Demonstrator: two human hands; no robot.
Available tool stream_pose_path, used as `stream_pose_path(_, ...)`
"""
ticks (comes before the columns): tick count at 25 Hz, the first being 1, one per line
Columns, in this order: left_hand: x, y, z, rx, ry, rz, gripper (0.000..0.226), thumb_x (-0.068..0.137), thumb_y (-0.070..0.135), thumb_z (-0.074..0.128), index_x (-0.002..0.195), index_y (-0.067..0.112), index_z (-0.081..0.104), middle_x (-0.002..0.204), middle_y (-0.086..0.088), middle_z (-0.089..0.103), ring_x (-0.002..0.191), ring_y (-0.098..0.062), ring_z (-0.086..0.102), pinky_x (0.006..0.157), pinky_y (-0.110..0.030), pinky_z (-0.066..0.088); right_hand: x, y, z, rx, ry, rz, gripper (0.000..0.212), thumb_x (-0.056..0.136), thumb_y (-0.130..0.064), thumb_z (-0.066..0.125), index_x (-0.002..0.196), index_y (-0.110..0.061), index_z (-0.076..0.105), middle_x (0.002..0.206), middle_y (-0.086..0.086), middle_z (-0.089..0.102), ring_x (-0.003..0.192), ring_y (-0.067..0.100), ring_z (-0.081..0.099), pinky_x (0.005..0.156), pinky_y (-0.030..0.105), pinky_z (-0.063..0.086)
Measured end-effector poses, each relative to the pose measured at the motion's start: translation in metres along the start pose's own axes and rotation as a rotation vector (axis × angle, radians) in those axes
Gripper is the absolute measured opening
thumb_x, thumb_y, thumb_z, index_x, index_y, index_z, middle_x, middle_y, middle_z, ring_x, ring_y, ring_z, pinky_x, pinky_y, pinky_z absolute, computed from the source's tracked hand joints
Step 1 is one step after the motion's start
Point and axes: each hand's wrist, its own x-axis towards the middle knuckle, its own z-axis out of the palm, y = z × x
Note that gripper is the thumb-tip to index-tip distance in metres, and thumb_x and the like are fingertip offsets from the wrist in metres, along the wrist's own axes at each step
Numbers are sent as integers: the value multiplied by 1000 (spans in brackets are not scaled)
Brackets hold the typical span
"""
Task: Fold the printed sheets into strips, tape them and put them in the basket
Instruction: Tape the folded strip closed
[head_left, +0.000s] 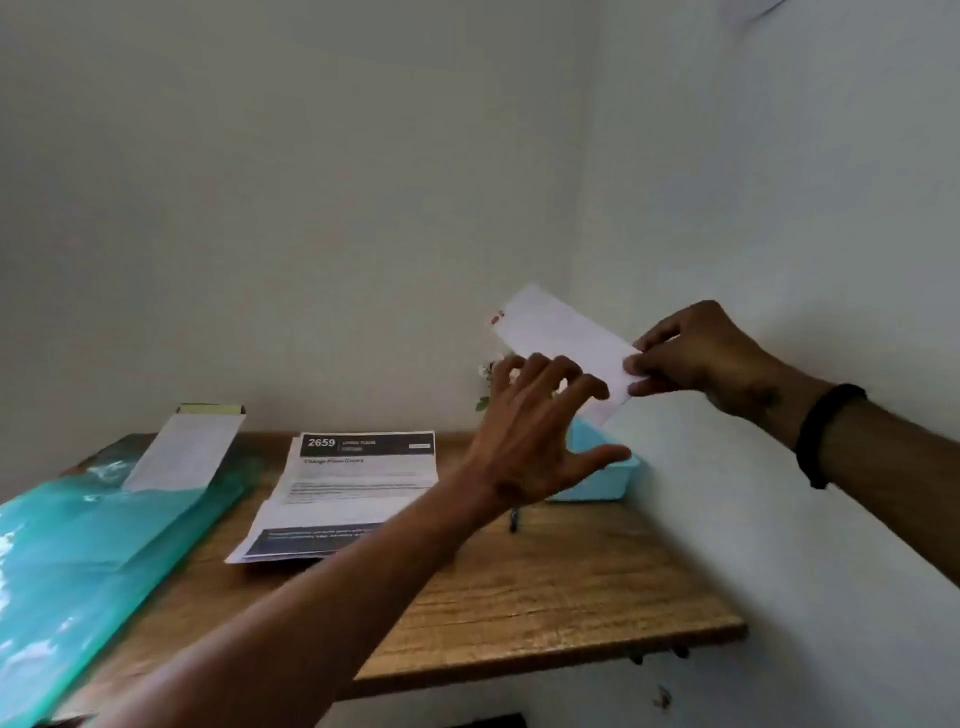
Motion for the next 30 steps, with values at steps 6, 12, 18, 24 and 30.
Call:
stream_pose_path(6,-34,38,55,13,49,13,19,92,31,69,111,31,69,115,7,72,112,-24,58,110,-53,33,-24,76,15,202,5,337,19,82,18,72,101,17,67,93,25,66,75,34,72,75,42,66)
stream_pose_path(12,-39,30,60,44,-69,-89,18,87,30,78,105,29,75,110,7,77,113,-24,60,108,-59,38,-9,111,35,163,-19,370,25,86,7,75,109,11,67,102,24,70,77,31,76,67,36,64)
stream_pose_path(18,-29,19,69,63,-129,-186,20,85,31,82,104,29,78,108,5,79,117,-28,60,108,-60,37,12,124,55,-11,23,261,29,89,-9,78,111,8,70,85,19,73,68,26,77,59,34,64)
stream_pose_path(24,-28,12,82,66,-158,-187,22,92,34,74,114,29,77,118,3,77,123,-27,56,114,-59,29,17,131,58,-293,-8,133,24,89,-18,79,104,0,75,79,11,74,65,22,76,64,37,66)
stream_pose_path(30,-25,-4,73,-23,-146,-206,47,97,62,54,116,26,77,116,1,77,119,-24,57,112,-56,27,20,114,58,-601,6,-103,24,89,-26,79,97,-3,79,104,16,78,84,25,72,52,19,44)
